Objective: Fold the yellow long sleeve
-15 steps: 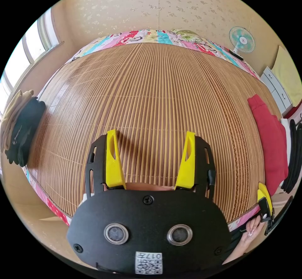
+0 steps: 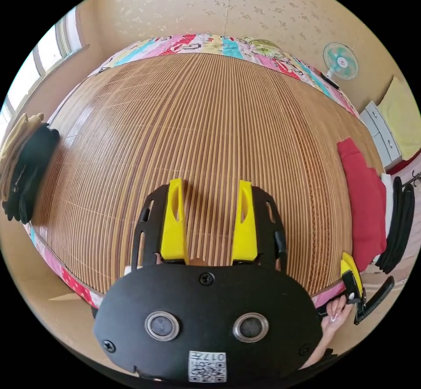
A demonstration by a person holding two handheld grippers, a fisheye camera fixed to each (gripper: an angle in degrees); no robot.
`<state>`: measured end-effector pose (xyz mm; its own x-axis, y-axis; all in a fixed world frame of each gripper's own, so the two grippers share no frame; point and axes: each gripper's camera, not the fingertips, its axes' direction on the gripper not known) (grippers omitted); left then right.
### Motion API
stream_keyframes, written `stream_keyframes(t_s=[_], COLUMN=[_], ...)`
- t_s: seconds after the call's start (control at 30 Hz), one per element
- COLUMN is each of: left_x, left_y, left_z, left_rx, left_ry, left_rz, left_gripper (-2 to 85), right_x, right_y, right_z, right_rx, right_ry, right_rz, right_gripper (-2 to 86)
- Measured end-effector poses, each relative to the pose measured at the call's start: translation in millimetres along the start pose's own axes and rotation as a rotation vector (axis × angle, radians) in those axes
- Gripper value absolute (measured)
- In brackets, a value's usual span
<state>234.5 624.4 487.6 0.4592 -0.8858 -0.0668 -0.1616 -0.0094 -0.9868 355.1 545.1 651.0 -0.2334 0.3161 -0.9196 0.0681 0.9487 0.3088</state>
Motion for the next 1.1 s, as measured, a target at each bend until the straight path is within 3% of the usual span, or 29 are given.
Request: stream_keyframes(t_s=[0.03, 0.07, 0.17, 0.23, 0.4, 0.5, 0.6, 0.67, 0.73, 0.8, 0.87, 0.97, 1.03, 1.1], left_x=[-20.9, -50.3, -121.1, -155.9, -212.9, -270.8, -339.1, -381.3, -402.0, -420.9, -449.0, -471.5, -459.0, -431.9], left_y=[5.6, 14.1, 39.2, 54.2, 72.8, 74.8, 64.5, 24.0, -12.2, -46.1, -64.6, -58.4, -67.1, -87.4], left_z=[-16.8, -31.6, -56.4, -72.9, -173.9, -257.9, -341.6, -377.5, -382.4, -362.2, -332.6, -346.2, -371.0, -405.5], left_rx=[0.018, 0.053, 0.176, 0.201, 0.207, 0.358, 0.54, 0.506, 0.449, 0.33, 0.23, 0.288, 0.38, 0.431], left_ry=[0.211, 0.502, 1.102, 1.181, 0.823, 0.537, 0.155, -0.151, -0.304, -0.323, -0.198, 0.148, 0.303, 0.345], left_rz=[-0.029, -0.064, -0.109, -0.146, -0.017, -0.08, -0.225, -0.271, -0.241, -0.198, -0.273, -0.469, -0.389, -0.319], left_gripper=[4.2, 6.1, 8.6, 7.9, 1.9, 0.8, 4.8, 7.6, 9.2, 10.0, 9.4, 4.9, 3.7, 2.7], right_x=[-0.5, -0.8, -2.8, -4.3, -6.3, -8.3, -12.5, -18.7, -29.9, -38.3, -43.4, -43.1, -41.0, -38.6], right_y=[-0.3, -0.5, -1.3, -1.4, -1.6, -1.6, -3.2, -6.0, -11.7, -12.7, -10.0, -3.4, 0.9, 4.0], right_z=[0.6, 0.9, 2.8, 4.2, 6.8, 6.1, 2.3, -6.0, -21.2, -33.1, -43.3, -59.3, -79.8, -97.7], right_rx=[0.0, 0.0, -0.002, 0.0, 0.0, -0.021, -0.054, -0.056, -0.053, -0.054, -0.057, -0.082, -0.073, -0.049], right_ry=[-0.002, -0.002, -0.006, -0.007, -0.012, -0.025, -0.026, -0.048, -0.066, -0.08, -0.095, -0.154, -0.192, -0.18], right_rz=[0.0, 0.0, -0.002, -0.006, -0.025, -0.041, -0.035, -0.037, -0.044, -0.049, -0.037, 0.019, 0.036, 0.03], right_gripper=[10.9, 10.9, 10.9, 10.8, 10.6, 10.3, 10.1, 10.0, 10.0, 9.9, 9.9, 9.6, 9.1, 8.6])
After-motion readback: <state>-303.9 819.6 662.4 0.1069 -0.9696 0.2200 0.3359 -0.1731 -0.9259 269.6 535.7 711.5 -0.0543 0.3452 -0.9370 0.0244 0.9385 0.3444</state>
